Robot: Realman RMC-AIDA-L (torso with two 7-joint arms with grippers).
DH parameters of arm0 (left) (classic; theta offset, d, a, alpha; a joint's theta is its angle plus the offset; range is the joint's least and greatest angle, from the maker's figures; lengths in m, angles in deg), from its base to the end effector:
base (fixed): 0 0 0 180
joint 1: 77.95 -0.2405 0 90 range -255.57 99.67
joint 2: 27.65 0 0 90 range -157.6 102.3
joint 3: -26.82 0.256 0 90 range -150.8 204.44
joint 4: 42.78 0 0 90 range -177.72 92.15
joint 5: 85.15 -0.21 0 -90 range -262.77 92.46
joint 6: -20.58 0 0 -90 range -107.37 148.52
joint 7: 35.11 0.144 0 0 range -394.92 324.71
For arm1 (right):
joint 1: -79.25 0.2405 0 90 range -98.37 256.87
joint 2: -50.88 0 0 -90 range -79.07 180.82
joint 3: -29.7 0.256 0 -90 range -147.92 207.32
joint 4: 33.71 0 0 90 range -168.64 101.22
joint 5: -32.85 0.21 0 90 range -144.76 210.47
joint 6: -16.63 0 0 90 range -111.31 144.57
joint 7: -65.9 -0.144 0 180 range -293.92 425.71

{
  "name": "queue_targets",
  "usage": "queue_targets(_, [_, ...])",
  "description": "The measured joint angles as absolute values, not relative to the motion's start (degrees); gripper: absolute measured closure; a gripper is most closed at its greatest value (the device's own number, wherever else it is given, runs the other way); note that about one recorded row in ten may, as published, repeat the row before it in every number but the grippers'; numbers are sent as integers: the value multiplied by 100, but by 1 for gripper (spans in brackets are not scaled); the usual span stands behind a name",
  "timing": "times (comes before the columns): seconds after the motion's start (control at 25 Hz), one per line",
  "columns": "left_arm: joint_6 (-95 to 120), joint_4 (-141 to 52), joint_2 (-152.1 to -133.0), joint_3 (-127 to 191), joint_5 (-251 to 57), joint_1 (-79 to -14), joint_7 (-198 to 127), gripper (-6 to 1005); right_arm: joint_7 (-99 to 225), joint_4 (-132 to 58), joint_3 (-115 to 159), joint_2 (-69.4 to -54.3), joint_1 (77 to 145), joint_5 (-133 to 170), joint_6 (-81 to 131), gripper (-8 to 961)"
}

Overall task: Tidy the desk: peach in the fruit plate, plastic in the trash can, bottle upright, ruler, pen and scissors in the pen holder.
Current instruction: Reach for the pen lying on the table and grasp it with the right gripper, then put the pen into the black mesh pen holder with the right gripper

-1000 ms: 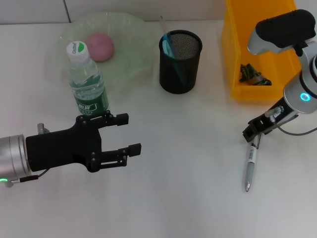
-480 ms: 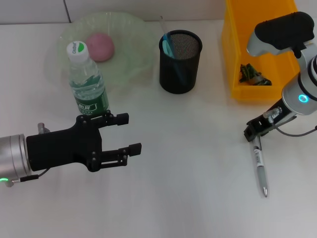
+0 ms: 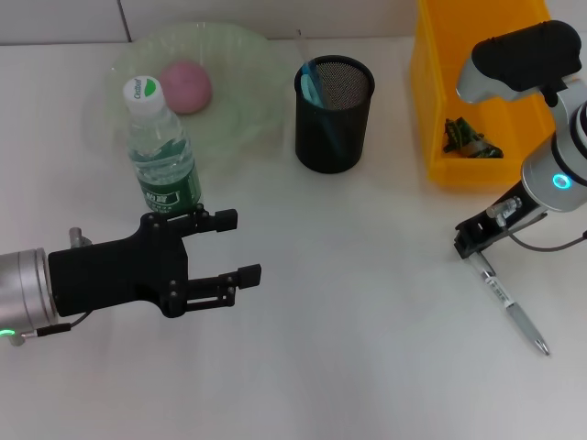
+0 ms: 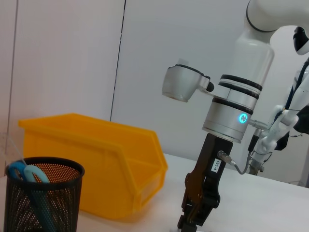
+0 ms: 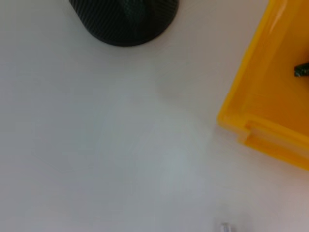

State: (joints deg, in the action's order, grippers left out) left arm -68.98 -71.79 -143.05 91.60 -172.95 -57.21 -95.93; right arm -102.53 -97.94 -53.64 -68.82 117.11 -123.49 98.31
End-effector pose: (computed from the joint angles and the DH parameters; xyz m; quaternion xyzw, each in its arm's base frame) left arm -0.2800 0.2753 -0.0237 -0.9373 -0.1419 -0.2989 0.1100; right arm 0.2134 0.3645 -0.0284 -0.8181 0.4828 -0.2128 0.2288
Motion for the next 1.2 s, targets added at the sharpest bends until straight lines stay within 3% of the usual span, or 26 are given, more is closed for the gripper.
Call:
queue_targets(0.2, [-6900,-7179,-14305,9159,-17279,-5724,-9593,214,-10173,-9845,-5376,-6880,11684,-12293,9808,785])
queue_targets(0.8, [-6988,-7179,-14301,9087,-17260,-5727,-9593,213,-9473,-11928,-4562,-6839,10797,-11376,9920,783])
queue_targets(1.2, [-7063,-7179,-14320,9013,-17251,-5711,-9593,213,-7618,-12175,-3363,-6839,10734,-8795,8633,782])
